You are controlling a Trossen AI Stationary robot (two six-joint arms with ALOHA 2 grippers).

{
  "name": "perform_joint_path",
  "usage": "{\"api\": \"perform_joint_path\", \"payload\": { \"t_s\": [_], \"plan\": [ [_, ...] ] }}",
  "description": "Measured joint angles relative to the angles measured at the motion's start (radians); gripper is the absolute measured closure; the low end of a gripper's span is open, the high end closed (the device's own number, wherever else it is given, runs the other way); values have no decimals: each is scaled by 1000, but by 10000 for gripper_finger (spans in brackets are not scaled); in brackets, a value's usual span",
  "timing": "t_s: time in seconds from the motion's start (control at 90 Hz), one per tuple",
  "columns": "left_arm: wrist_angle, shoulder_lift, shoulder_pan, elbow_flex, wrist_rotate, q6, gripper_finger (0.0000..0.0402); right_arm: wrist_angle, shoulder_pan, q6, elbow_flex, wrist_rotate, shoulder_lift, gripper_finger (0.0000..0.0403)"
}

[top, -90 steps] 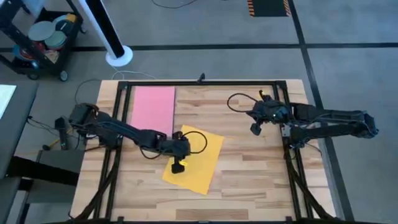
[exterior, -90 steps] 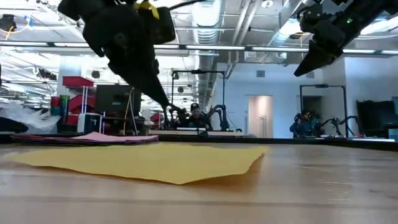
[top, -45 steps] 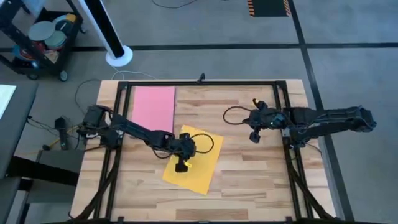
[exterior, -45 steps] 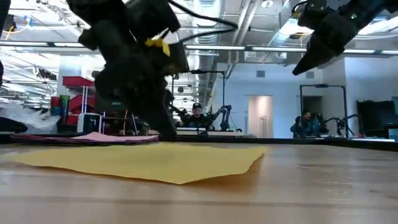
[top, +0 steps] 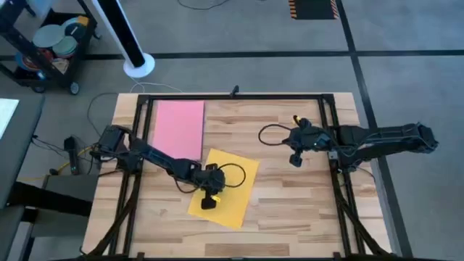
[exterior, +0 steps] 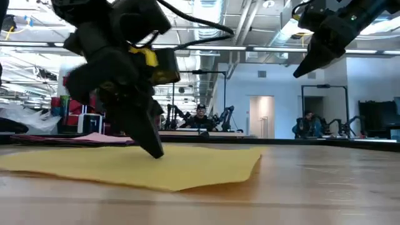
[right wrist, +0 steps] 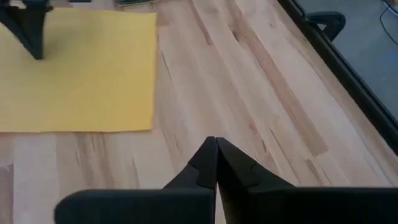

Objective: Organize paper
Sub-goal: Put the yellow paper to the bottom left of the table

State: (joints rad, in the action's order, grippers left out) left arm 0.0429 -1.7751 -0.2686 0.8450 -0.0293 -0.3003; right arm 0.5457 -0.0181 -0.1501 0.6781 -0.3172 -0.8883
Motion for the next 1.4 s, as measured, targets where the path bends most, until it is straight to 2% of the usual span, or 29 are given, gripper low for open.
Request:
{"api": "perform_joint_path", "payload": {
  "t_s": [0.133,0.244,0.4,0.678,0.767,0.844,0.911,0.989,1.044,1.189,1.289,1.4],
  "plan": [
    [0,28,-37,-30,-7,-93,401,0,0,0,0,0,0,403],
    [101,74,-89,-32,-12,-164,401,1,0,1,0,0,0,403],
    [251,144,-176,-35,-95,-311,401,0,0,1,0,0,0,403],
    [229,169,-345,-34,-218,-566,401,0,0,1,0,0,0,403],
    [280,183,-373,-32,-308,-584,401,0,0,1,0,0,0,403],
    [393,228,-371,-23,-439,-630,401,0,0,1,0,0,0,403],
    [509,257,-347,-22,-490,-685,401,-1,0,1,0,0,0,403],
    [638,267,-320,-27,-490,-728,401,-1,0,2,0,0,0,403],
    [642,269,-311,-39,-469,-734,401,-1,0,4,0,0,0,403],
    [492,268,-305,-115,-393,-739,401,0,-1,3,0,0,0,403],
    [419,268,-313,-170,-338,-804,401,0,-2,3,0,0,0,403],
    [346,273,-355,-219,-329,-889,401,1,-1,0,0,1,0,403]
  ]
}}
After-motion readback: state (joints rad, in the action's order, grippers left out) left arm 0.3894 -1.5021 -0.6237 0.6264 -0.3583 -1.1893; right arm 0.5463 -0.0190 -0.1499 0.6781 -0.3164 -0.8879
